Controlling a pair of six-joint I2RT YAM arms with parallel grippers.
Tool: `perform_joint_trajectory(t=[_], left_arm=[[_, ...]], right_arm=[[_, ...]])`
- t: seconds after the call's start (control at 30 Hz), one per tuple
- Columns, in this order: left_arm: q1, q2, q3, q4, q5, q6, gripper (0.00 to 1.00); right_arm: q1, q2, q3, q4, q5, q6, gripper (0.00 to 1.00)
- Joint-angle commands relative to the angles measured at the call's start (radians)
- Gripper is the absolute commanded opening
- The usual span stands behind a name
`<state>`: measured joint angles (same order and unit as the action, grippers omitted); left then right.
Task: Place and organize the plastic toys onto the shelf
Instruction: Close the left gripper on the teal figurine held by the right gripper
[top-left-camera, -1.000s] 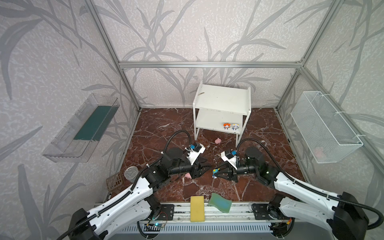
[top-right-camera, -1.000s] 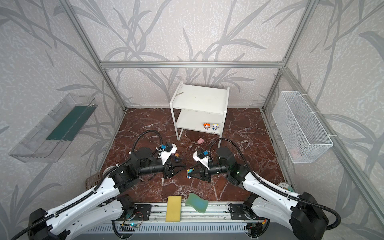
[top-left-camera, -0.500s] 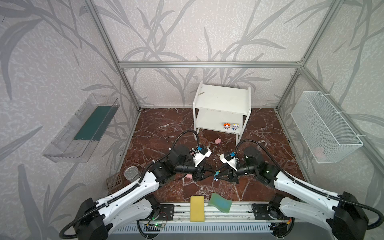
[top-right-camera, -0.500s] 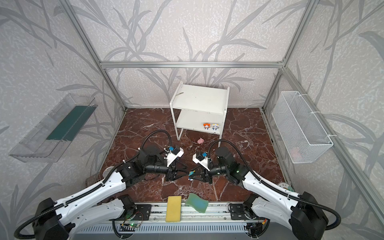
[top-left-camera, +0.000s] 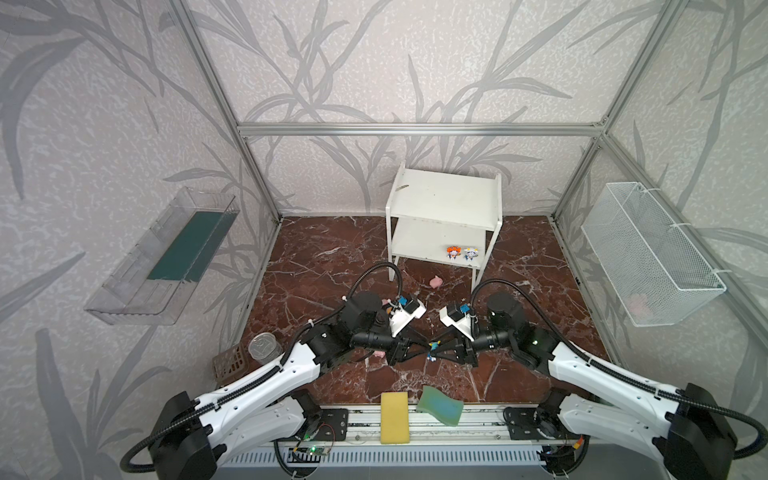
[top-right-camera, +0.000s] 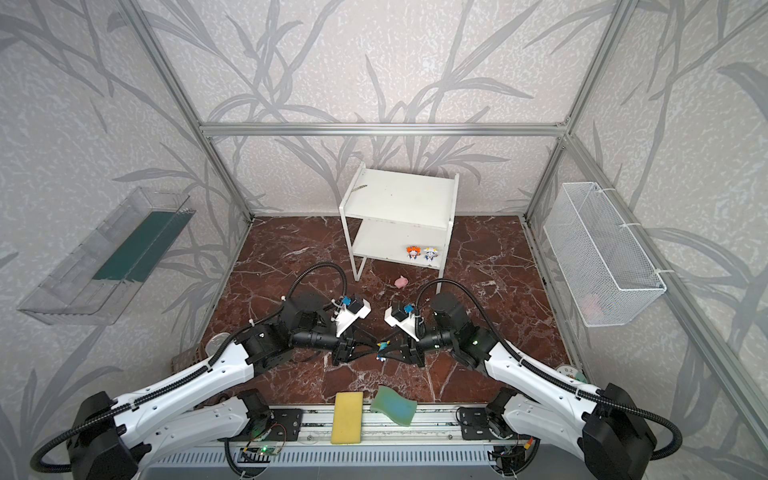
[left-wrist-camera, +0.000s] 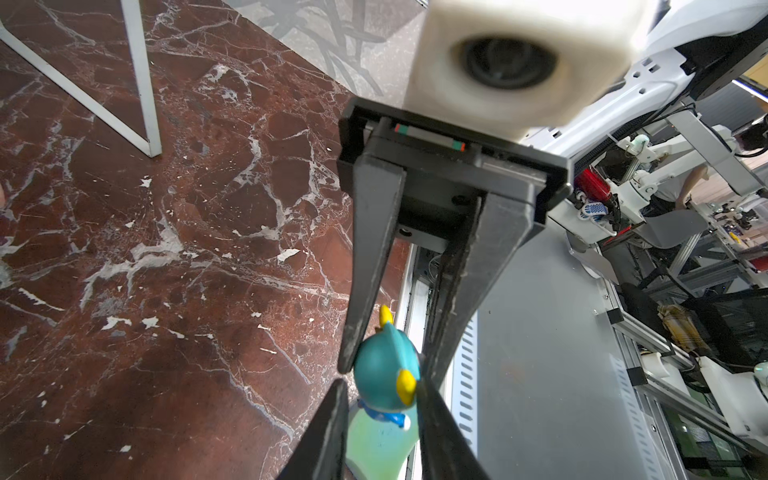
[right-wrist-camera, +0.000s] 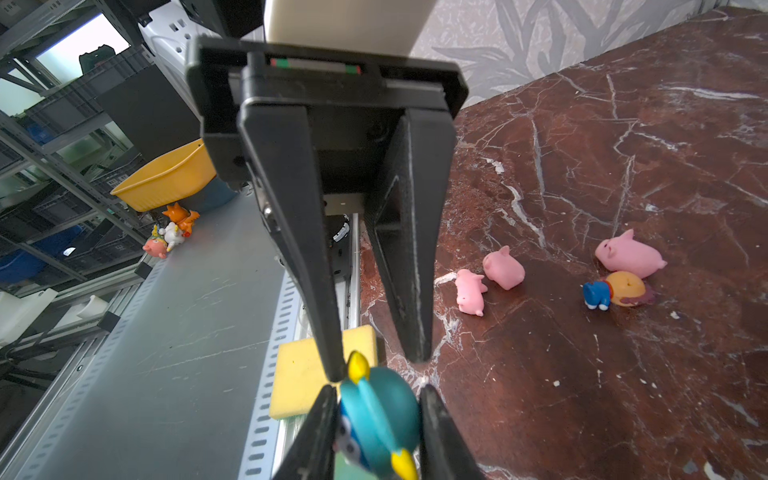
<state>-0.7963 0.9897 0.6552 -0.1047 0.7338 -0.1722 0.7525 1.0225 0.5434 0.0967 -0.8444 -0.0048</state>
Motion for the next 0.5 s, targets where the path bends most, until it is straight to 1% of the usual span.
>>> perform_joint_trajectory(t=[0.0, 0.13, 0.27, 0.37, 0.43, 0.47], left_arm=[[0.001, -0.008, 0.039, 0.001, -0.028, 0.024, 0.29], [-0.001, 0.006, 0.043, 0.006, -0.024, 0.024, 0.29], [-0.002, 0.016, 0.045, 0.003, -0.018, 0.024, 0.23], [-0.003, 0.02, 0.045, -0.003, -0.016, 0.026, 0.16], [-0.003, 0.02, 0.045, -0.006, -0.017, 0.03, 0.07], [-0.003, 0.019, 0.045, -0.006, -0.017, 0.031, 0.06]], right_arm=[[0.021, 0.005, 0.039, -0.003, -0.013, -0.008, 0.14], [0.027, 0.01, 0.041, -0.005, -0.005, -0.009, 0.14], [0.028, 0.005, 0.04, -0.006, 0.004, -0.01, 0.14], [0.029, 0.006, 0.043, -0.008, 0.011, -0.01, 0.14], [0.028, 0.01, 0.045, -0.008, 0.017, -0.006, 0.15], [0.028, 0.012, 0.047, -0.008, 0.019, -0.006, 0.15]])
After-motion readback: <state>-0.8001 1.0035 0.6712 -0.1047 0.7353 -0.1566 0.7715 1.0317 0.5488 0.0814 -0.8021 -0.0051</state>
